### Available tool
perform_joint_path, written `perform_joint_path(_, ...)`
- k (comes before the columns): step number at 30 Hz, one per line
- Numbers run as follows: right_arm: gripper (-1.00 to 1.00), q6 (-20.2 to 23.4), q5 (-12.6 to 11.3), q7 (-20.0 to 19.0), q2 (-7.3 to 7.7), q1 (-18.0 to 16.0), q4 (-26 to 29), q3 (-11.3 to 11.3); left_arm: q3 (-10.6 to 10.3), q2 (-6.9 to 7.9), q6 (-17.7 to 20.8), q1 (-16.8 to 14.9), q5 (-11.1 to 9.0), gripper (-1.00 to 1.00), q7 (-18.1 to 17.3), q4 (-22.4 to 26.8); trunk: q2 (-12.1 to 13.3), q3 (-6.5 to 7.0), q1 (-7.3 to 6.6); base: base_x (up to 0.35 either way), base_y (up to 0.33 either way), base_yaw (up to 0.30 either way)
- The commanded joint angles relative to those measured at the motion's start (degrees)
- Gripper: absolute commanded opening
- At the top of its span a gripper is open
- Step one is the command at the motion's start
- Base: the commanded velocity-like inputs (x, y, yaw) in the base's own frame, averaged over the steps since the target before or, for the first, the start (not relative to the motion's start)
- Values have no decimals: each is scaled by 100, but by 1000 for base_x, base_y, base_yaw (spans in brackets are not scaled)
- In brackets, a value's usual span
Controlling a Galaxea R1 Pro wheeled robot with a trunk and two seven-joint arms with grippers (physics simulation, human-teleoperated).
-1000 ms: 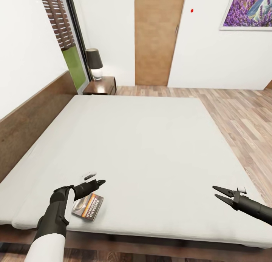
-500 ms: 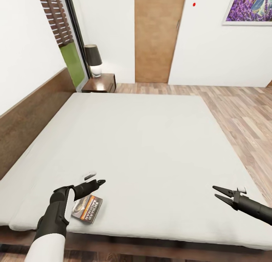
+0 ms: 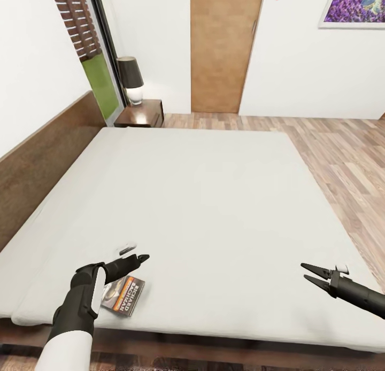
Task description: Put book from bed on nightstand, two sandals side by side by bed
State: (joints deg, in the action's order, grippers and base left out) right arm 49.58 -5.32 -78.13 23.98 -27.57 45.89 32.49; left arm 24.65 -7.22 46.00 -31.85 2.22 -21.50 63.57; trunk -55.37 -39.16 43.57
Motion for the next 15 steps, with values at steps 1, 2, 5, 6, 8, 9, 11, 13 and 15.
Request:
perform_joint_path(1,100,43,-12,-10,1,-3,-2,3,23,-7,32,-5,24,100,-38,4,-4,-14,0,0,0,0)
perform_joint_path(2,100,43,-12,-10,1,-3,-2,3,23,-7,32,-5,24,100,-38,5,-4,-23,0,0,0,0)
perform_joint_path(5,100,43,-12,-10,1,-3,-2,3,23,-7,32,-5,24,100,-38,6,-4,-50,0,0,0,0)
perform_joint_path(6,100,43,-12,-10,1,-3,-2,3,23,-7,32,-5,24,100,-38,6,-4,-59,0,0,0,0)
perform_joint_path(8,100,43,-12,-10,1,-3,-2,3,23,-7,30,-5,24,100,-38,6,-4,-77,0,0,0,0)
perform_joint_path(9,100,43,-12,-10,1,-3,-2,3,23,-7,31,-5,24,100,-38,6,-4,-86,0,0,0,0)
perform_joint_path(11,100,43,-12,-10,1,-2,-2,3,23,-7,31,-5,22,100,-38,6,-4,-105,0,0,0,0)
perform_joint_path(13,100,43,-12,-10,1,-3,-2,3,23,-7,31,-5,23,100,-38,6,-4,-123,0,0,0,0)
perform_joint_path(15,100,43,-12,-10,1,-3,-2,3,23,-7,32,-5,23,100,-38,6,-4,-141,0,0,0,0)
